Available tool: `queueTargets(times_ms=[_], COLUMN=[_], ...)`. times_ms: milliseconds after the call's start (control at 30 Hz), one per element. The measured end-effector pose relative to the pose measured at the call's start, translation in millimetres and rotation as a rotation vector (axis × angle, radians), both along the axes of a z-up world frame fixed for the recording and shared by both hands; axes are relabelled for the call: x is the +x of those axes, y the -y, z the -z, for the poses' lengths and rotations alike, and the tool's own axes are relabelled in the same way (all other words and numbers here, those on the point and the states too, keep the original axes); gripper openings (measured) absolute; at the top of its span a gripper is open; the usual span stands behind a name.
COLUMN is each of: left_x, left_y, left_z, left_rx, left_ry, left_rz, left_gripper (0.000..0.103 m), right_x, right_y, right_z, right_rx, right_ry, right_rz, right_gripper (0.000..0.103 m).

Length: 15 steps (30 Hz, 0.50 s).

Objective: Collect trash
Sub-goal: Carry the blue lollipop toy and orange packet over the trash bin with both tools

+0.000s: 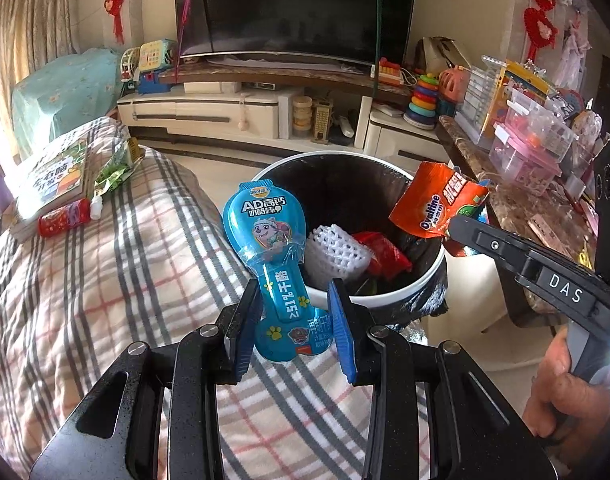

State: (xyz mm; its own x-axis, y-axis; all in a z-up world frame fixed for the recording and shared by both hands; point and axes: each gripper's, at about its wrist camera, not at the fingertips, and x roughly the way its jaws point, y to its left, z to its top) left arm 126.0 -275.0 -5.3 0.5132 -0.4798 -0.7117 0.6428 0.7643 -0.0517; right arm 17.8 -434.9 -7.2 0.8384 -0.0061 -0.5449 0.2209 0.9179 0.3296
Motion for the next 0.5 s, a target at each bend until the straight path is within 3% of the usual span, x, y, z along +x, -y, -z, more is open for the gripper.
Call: queueTargets(times_ms=[500], left_x=[8.6], left_y=[21.3], left_z=[2.5], left_rx=[0.014], left_ry=[-0.005], left_rz=[0.024], left_gripper=[0.032], right_x=[19.2], right_y=[3.6], right_z=[3.4], right_rx=[-0.006], right_ry=[-0.019], right_rz=[-0.009], right_gripper=[0.013])
